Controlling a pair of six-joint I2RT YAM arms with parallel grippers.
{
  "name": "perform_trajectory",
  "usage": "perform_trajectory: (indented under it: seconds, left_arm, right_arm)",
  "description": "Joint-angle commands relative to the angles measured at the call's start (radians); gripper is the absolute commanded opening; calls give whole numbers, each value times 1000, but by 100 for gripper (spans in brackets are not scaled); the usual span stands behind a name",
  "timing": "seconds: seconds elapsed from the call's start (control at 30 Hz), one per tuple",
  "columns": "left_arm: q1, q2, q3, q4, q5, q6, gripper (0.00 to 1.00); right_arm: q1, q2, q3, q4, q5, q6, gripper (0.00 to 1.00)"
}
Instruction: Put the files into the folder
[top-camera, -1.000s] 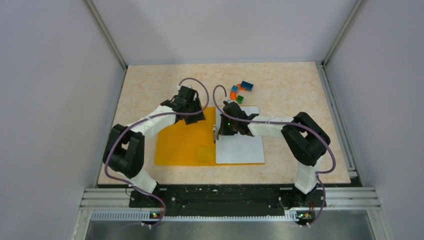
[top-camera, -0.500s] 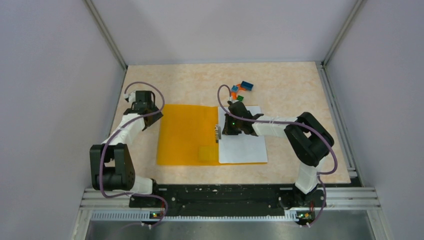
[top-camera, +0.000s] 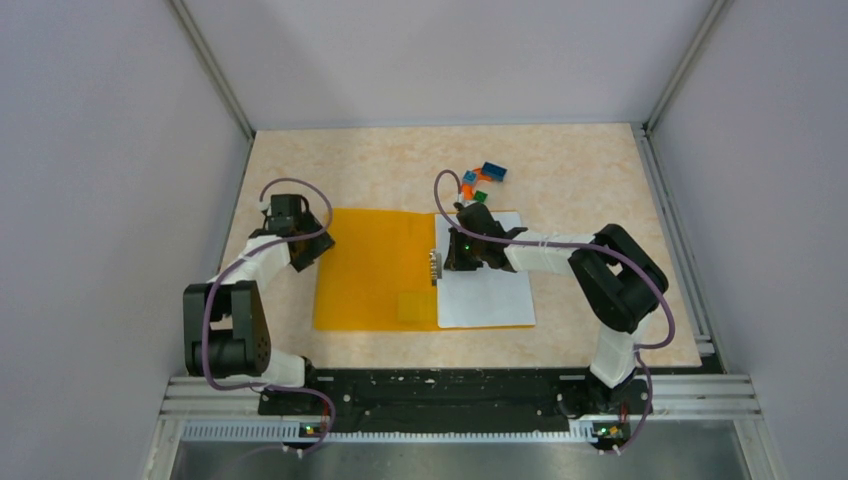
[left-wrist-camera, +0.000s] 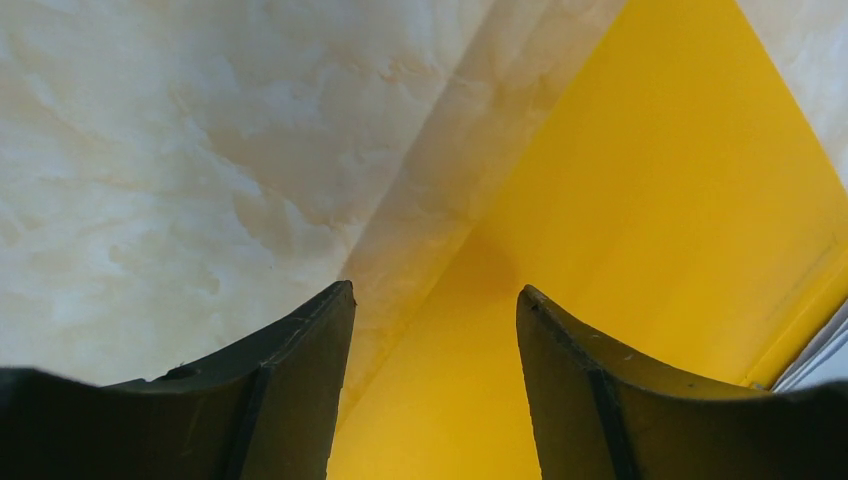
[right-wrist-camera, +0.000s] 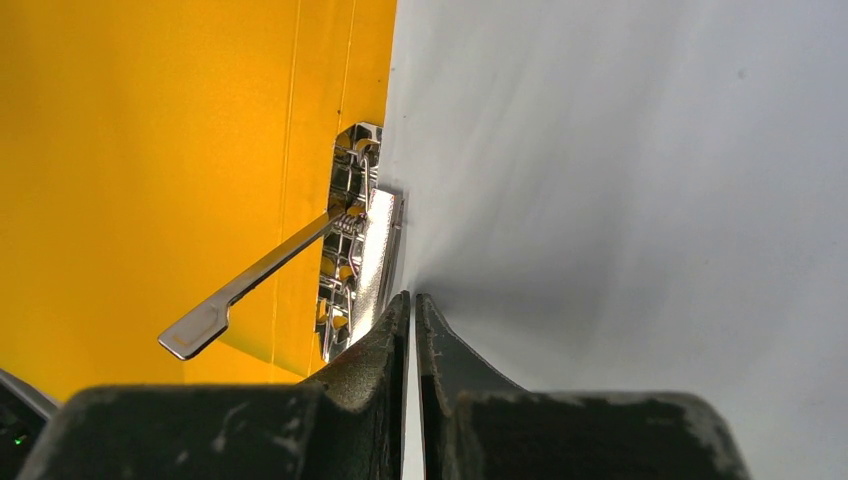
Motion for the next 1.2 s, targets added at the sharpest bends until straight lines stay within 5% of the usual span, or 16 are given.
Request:
perform_trajectory:
  seconds: [0.0, 0.63, 1.17]
  left_arm:
    - [0, 6, -25, 74, 94, 2, 65]
    - [-52, -67, -51, 65, 209, -7, 58]
    - [-111, -161, -86, 29, 277, -3, 47]
  right_arm:
    - [-6, 10, 22, -13, -16, -15, 6]
    - [-6, -32, 38, -42, -3, -26, 7]
    - [-6, -209, 41, -160, 69, -38, 17]
